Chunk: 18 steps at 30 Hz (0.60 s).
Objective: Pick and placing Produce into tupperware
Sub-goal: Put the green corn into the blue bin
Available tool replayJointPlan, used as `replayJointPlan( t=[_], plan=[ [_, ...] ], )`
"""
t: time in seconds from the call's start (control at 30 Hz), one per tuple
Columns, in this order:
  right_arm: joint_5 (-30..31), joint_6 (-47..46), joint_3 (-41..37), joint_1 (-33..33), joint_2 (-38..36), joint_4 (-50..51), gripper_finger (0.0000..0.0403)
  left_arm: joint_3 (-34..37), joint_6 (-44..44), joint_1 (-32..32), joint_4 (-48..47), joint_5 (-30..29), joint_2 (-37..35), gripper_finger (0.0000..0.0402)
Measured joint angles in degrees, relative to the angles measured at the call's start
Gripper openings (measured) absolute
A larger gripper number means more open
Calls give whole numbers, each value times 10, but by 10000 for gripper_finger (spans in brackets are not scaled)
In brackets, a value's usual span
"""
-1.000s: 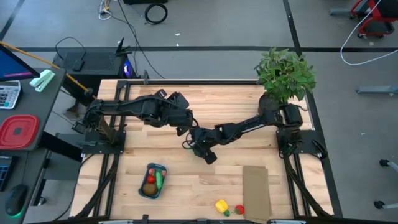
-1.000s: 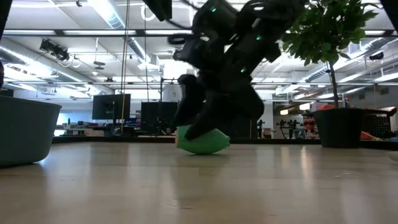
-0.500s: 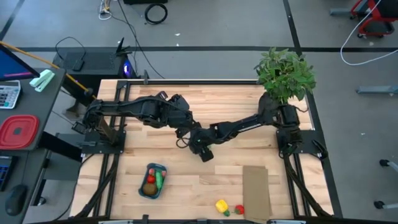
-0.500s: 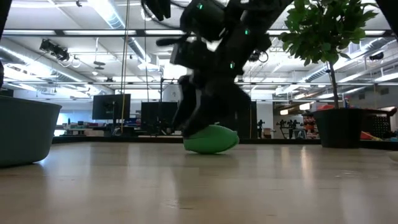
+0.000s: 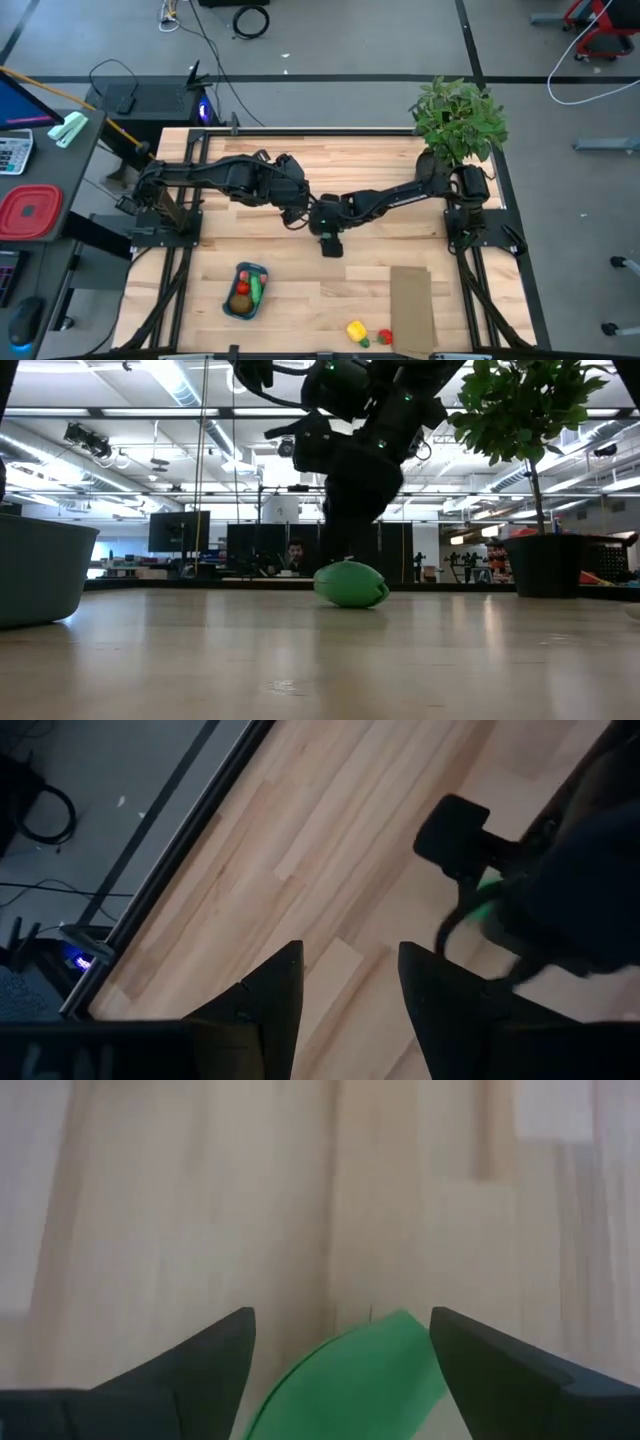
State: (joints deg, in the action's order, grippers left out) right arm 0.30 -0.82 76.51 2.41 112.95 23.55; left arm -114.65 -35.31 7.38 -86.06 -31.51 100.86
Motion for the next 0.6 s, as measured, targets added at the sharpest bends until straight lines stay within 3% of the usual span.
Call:
replayJointPlan(
  t=[0.23, 0.4, 0.6],
  plan=[
    [63, -122, 0, -2, -1, 4, 311, 0, 0, 0, 1, 0, 0, 172],
    [71, -200, 0, -4, -1, 28, 311, 0, 1, 0, 1, 0, 0, 172],
    [72, -160, 0, -4, -1, 41, 311, 0, 6, 0, 1, 0, 0, 172]
  ],
)
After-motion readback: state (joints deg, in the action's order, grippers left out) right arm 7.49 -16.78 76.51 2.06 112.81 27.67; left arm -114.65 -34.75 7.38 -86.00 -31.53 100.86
